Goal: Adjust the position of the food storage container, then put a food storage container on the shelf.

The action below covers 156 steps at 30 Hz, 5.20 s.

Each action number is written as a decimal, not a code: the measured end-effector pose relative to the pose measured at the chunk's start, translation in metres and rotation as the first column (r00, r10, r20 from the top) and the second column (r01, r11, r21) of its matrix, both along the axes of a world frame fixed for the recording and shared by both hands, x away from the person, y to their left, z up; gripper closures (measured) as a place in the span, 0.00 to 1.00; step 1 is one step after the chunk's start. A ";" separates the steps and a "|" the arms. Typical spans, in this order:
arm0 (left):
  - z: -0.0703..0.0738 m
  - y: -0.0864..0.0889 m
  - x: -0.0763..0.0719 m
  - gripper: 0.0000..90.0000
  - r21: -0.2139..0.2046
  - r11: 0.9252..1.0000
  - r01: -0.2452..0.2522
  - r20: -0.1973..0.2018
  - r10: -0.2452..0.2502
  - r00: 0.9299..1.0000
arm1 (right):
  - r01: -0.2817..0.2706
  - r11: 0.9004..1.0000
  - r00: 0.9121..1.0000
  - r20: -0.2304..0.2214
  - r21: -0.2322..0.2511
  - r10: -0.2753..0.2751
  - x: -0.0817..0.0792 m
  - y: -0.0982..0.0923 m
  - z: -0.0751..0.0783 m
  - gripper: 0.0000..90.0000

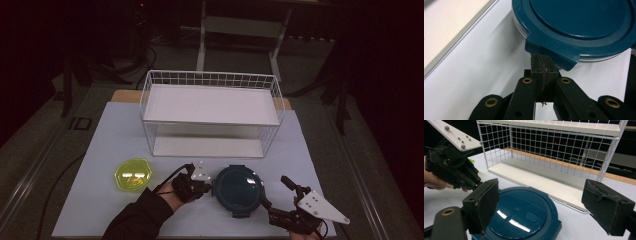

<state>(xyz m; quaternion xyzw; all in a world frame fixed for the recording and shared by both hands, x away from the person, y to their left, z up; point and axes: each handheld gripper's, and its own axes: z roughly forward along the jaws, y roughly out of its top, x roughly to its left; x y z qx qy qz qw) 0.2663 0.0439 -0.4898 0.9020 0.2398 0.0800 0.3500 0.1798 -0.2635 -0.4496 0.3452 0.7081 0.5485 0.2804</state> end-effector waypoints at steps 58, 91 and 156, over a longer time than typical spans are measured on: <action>-0.006 0.002 0.030 0.11 -0.350 0.886 -0.304 -0.474 0.112 0.873 | -0.036 0.993 0.869 -0.487 0.111 0.086 0.075 -0.035 -0.013 0.14; -0.023 0.000 0.027 0.59 -0.365 0.872 -0.325 -0.619 0.034 0.785 | -0.052 0.987 0.728 -0.671 0.154 0.143 0.074 -0.052 -0.048 0.31; 0.003 0.009 0.025 0.81 -0.333 0.894 -0.299 -0.538 0.080 0.839 | -0.106 0.947 0.628 -0.718 0.304 0.301 0.090 -0.035 -0.032 0.64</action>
